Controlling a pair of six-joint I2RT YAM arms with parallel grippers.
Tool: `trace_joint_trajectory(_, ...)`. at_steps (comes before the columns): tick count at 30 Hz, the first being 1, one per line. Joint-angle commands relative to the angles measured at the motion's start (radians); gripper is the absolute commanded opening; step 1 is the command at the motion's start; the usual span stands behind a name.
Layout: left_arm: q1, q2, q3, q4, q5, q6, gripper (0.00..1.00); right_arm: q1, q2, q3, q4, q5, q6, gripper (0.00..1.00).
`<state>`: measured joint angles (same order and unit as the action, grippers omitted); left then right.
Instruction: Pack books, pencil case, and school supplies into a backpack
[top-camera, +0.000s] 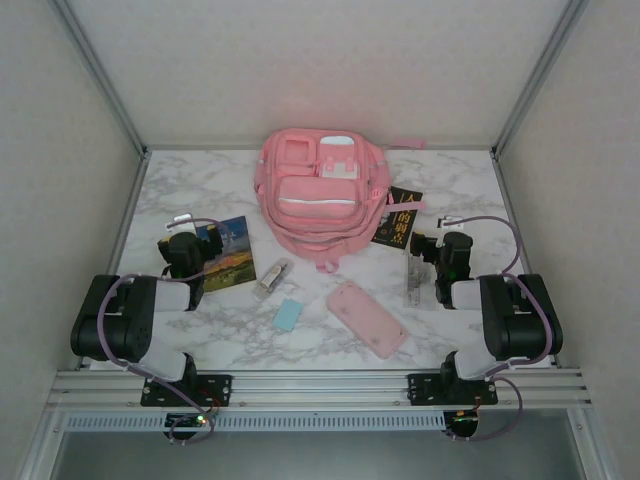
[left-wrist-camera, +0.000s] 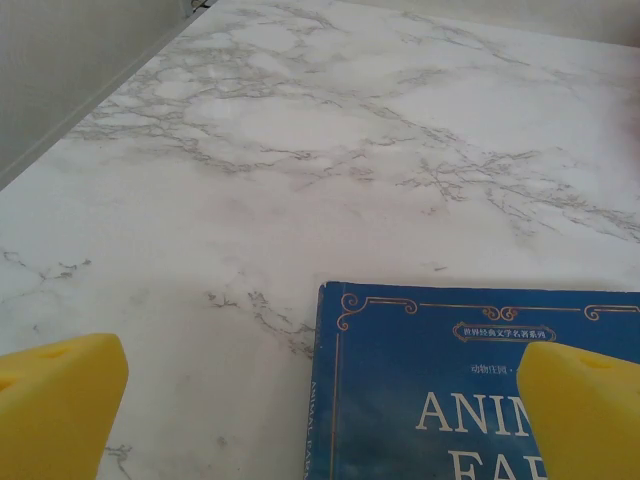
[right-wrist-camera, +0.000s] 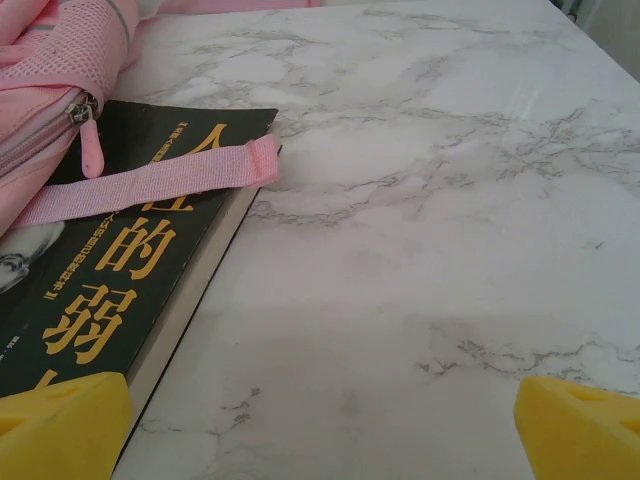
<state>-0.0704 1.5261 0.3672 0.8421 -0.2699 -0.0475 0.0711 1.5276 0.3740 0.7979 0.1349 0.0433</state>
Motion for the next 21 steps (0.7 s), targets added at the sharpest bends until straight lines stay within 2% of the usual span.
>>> trace_joint_trajectory(1,0.003,0.011,0.024,0.023,0.011,0.012,1.00,0.010,0.011,0.019,0.031,0.010,-0.016,0.99)
trace_joint_trajectory(21,0.007,0.011,0.025,0.021,0.023,0.011,1.00,0.008,0.011,0.019,0.028,0.005,-0.015,0.99)
